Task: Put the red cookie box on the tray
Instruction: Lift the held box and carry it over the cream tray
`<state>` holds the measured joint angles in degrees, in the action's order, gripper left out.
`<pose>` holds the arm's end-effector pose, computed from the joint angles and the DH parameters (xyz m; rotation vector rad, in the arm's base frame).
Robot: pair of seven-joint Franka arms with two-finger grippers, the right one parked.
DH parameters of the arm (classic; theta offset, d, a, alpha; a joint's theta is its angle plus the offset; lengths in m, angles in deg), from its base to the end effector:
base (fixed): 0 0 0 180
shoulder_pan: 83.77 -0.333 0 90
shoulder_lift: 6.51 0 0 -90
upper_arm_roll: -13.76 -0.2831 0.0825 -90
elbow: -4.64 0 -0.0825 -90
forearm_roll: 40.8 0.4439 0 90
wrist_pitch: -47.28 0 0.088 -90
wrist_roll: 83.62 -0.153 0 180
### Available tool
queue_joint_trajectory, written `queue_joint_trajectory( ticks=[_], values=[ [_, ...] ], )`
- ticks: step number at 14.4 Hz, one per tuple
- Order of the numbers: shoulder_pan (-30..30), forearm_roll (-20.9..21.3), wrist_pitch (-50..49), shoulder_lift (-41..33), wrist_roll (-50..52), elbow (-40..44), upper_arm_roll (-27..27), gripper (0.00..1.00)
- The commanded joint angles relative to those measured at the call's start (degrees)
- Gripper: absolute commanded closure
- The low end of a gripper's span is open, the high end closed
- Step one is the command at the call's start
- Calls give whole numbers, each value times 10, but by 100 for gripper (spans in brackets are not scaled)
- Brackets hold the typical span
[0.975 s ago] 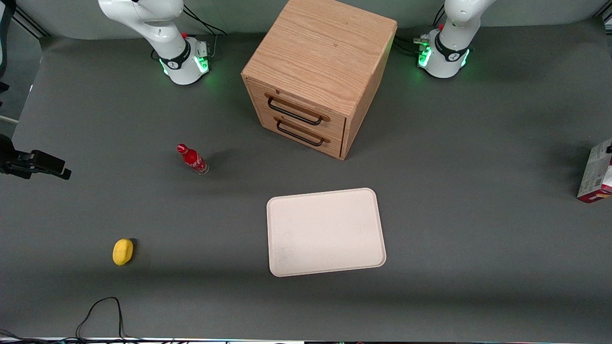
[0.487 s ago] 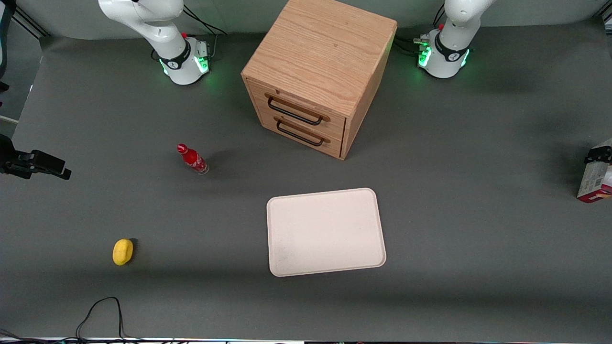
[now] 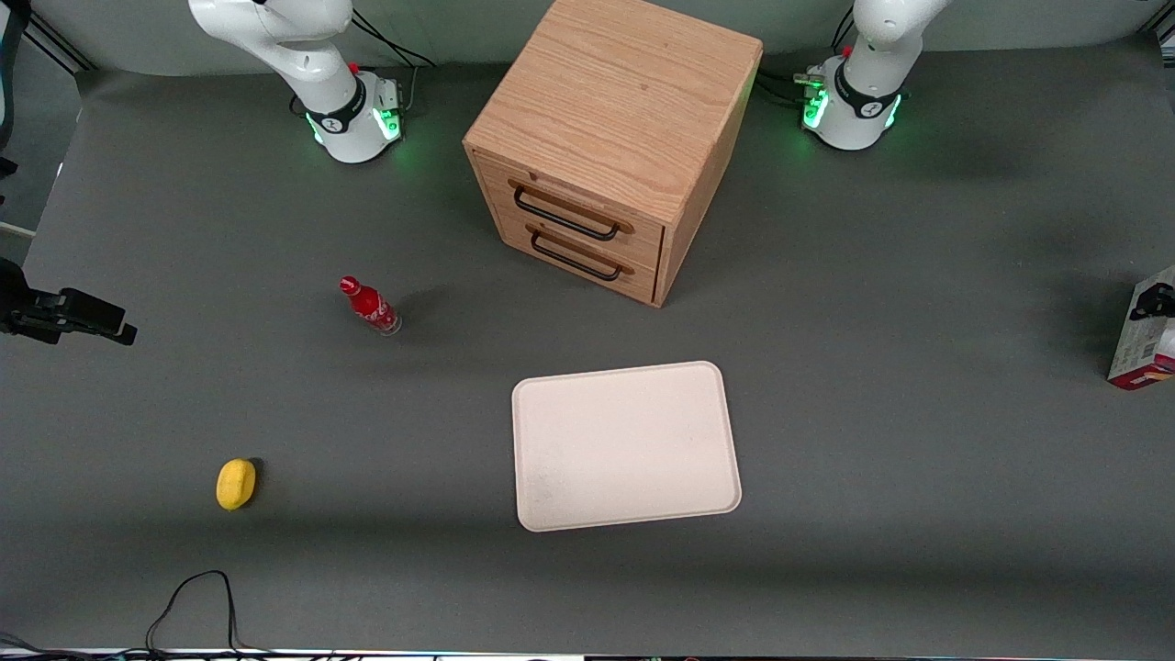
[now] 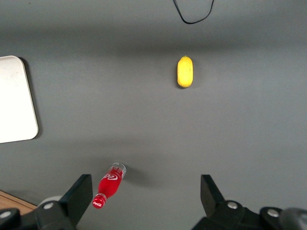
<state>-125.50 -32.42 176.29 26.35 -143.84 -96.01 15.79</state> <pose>0.5158 0.4399 0.1214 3.0561 -0.6991 -0.1869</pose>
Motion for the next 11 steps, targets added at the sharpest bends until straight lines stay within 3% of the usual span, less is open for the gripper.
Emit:
queue_joint_trajectory(
  ticks=[1,5,11],
  values=[
    [0,6,0,-7,-11,-2,0,100],
    [3,6,-22,-33,-20,-2,0,100],
    [54,6,-240,-153,4,63,2,100]
  ],
)
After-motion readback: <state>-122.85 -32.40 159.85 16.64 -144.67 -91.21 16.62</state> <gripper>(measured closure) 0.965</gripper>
